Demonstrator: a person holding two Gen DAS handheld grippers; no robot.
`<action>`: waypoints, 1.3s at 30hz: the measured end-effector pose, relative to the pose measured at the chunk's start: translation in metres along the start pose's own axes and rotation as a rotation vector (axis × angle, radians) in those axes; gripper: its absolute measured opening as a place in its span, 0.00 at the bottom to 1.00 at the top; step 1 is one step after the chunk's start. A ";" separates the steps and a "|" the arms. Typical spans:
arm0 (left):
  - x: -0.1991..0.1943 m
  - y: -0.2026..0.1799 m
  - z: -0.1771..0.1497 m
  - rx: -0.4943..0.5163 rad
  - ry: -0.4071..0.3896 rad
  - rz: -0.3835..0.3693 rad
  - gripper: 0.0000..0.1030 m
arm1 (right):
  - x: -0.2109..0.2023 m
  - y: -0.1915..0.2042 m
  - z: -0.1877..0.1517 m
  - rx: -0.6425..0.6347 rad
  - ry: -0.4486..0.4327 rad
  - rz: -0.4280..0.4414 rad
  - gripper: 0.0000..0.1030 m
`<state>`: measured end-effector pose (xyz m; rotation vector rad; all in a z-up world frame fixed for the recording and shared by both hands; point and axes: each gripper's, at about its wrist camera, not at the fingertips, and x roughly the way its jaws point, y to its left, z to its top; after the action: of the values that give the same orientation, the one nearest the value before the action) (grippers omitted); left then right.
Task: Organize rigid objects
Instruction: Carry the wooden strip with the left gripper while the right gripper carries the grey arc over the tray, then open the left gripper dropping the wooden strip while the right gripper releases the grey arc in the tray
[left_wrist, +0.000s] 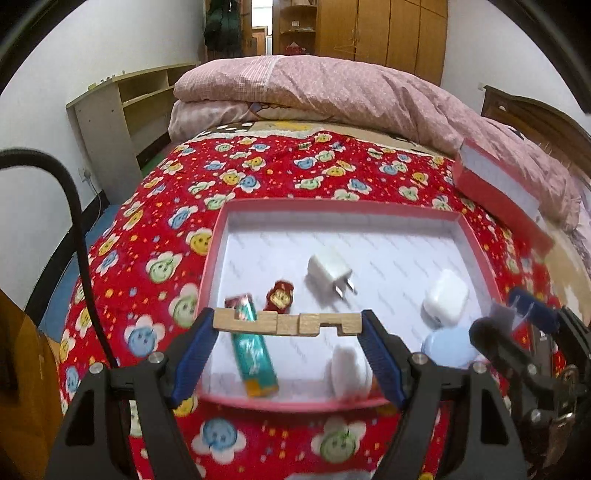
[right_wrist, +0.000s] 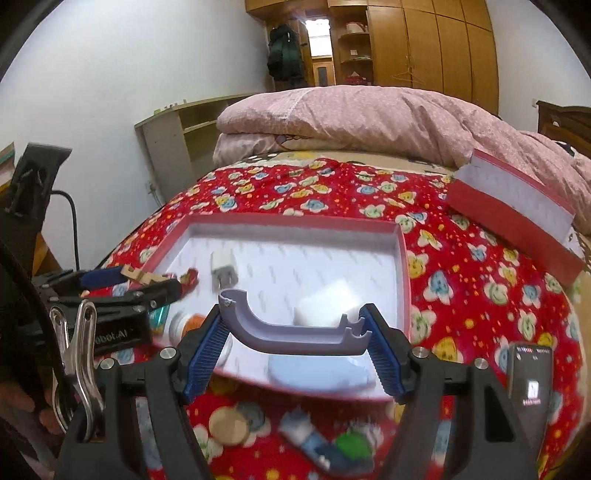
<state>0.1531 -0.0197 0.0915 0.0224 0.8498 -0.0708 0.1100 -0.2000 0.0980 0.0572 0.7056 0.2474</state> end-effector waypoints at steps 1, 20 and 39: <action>0.003 0.000 0.003 -0.002 0.002 -0.002 0.78 | 0.003 -0.001 0.003 0.002 -0.001 0.001 0.71; 0.049 -0.010 0.018 0.013 0.020 0.018 0.78 | 0.075 -0.026 0.028 0.053 0.071 -0.036 0.71; 0.060 -0.010 0.021 0.002 0.020 -0.013 0.79 | 0.090 -0.038 0.024 0.091 0.095 -0.021 0.72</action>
<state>0.2072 -0.0338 0.0603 0.0196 0.8699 -0.0832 0.1996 -0.2140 0.0540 0.1256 0.8111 0.1985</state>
